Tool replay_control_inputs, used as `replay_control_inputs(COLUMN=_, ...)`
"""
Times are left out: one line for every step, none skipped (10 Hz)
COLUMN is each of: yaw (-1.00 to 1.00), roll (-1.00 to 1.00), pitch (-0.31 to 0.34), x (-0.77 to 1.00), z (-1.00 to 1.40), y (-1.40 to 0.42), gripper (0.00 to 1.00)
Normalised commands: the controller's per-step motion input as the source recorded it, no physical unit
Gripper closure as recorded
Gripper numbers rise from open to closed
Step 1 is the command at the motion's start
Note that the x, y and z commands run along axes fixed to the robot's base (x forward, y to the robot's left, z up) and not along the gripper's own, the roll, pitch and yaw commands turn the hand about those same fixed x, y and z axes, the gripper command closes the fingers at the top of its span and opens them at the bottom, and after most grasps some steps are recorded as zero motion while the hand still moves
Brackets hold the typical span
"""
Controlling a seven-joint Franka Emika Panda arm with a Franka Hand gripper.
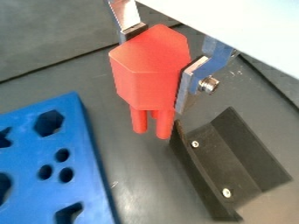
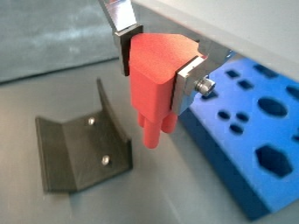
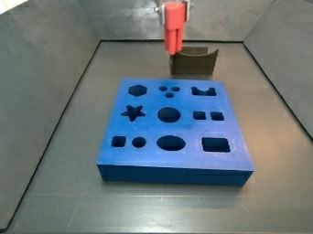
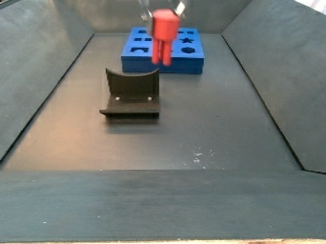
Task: Pick up the 3 prong object. Move to above the board. Insert the 3 prong object.
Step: Move to above the board.
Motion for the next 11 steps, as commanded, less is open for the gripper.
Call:
replay_control_inputs(yaw=0.02, roll=-0.07, pitch=0.088, x=0.22, z=1.0, y=-0.21, gripper=1.0)
replay_control_inputs(yaw=0.02, roll=-0.07, pitch=0.09, x=0.2, z=1.0, y=-0.19, gripper=1.0)
replay_control_inputs(yaw=0.02, roll=-0.07, pitch=0.09, x=0.14, z=0.86, y=-0.13, gripper=1.0)
replay_control_inputs(yaw=0.02, roll=-0.07, pitch=0.09, x=0.09, z=0.71, y=-0.08, gripper=1.0)
replay_control_inputs(yaw=0.02, roll=-0.07, pitch=0.085, x=0.04, z=0.51, y=-0.04, gripper=1.0)
replay_control_inputs(yaw=0.02, roll=-0.08, pitch=0.081, x=0.02, z=0.36, y=-0.03, gripper=1.0)
replay_control_inputs(yaw=0.01, roll=-0.08, pitch=0.082, x=0.02, z=0.21, y=-0.02, gripper=1.0)
replay_control_inputs(yaw=-1.0, roll=0.22, pitch=0.344, x=-0.41, z=0.56, y=-1.0, gripper=1.0)
replay_control_inputs(yaw=-1.0, roll=0.24, pitch=0.34, x=-0.41, z=0.56, y=-1.0, gripper=1.0)
replay_control_inputs(yaw=-1.0, roll=0.28, pitch=0.332, x=-0.42, z=0.59, y=-1.0, gripper=1.0)
replay_control_inputs(yaw=-0.91, roll=0.23, pitch=0.307, x=-0.4, z=0.56, y=-1.0, gripper=1.0)
